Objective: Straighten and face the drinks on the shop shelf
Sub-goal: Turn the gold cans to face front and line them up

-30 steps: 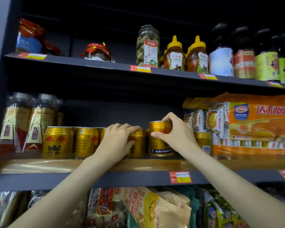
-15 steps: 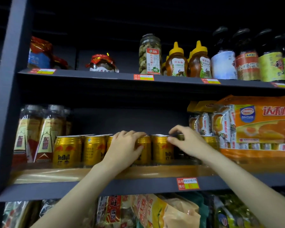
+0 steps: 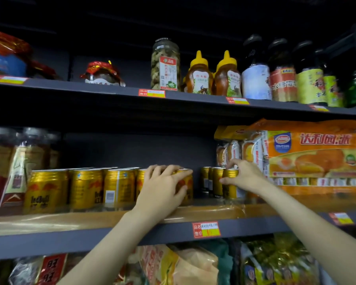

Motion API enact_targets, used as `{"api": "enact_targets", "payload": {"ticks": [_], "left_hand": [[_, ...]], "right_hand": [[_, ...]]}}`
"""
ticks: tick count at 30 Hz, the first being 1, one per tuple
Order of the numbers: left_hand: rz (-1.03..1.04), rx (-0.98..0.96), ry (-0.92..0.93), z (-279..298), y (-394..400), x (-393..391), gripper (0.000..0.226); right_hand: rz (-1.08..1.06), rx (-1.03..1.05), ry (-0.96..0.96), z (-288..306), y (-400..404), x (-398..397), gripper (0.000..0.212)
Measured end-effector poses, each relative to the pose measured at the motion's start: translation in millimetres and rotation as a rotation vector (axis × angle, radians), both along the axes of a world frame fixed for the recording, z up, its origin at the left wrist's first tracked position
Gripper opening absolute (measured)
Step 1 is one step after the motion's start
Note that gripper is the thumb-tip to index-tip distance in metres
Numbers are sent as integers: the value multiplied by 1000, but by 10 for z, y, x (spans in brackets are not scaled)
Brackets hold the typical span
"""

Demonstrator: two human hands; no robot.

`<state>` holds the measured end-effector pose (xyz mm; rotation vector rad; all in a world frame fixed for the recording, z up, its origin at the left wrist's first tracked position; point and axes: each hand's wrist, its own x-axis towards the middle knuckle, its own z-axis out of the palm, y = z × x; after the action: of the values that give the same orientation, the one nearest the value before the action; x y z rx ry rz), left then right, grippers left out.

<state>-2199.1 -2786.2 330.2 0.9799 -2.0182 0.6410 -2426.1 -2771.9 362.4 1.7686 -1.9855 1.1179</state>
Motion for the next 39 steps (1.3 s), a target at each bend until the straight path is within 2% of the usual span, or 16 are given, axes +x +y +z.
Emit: {"api": "enact_targets", "payload": {"ticks": [4, 6, 10, 14, 16, 19, 21, 23, 25, 28, 31, 33, 37, 39], "left_hand": [[-10, 51, -15, 28, 30, 2, 43], [-76, 126, 27, 95, 75, -10, 41], [-515, 273, 416, 236, 366, -31, 36], [-835, 647, 500, 247, 544, -2, 61], [-877, 662, 590, 213, 538, 34, 66], [-883, 495, 683, 164, 519, 108, 65], [-792, 278, 649, 138, 490, 173, 66], [-655, 26, 508, 134, 459, 225, 74], [-620, -60, 403, 124, 456, 234, 81], [-687, 55, 476, 140, 472, 216, 83], [-765, 280, 672, 144, 502, 213, 65], [-847, 412, 765, 135, 551, 203, 59], [-1008, 607, 874, 170, 613, 184, 74], [-1071, 716, 905, 197, 604, 194, 72]], "right_hand": [[265, -173, -390, 1, 207, 48, 42], [451, -184, -588, 55, 335, 135, 41], [772, -168, -779, 223, 541, 339, 53], [952, -186, -779, 349, 703, 571, 52], [973, -187, -750, 371, 745, 667, 50], [961, -152, -661, 357, 790, 732, 41], [945, -59, -669, 331, 798, 730, 36], [1008, 89, -823, 289, 802, 768, 38], [1066, 139, -986, 219, 779, 829, 41], [1075, 69, -1140, 161, 721, 879, 43], [1110, 31, -1201, 174, 698, 872, 49], [1107, 8, -1162, 182, 700, 856, 45], [1114, -84, -987, 147, 712, 849, 49], [1096, -171, -853, 120, 729, 866, 51]]}}
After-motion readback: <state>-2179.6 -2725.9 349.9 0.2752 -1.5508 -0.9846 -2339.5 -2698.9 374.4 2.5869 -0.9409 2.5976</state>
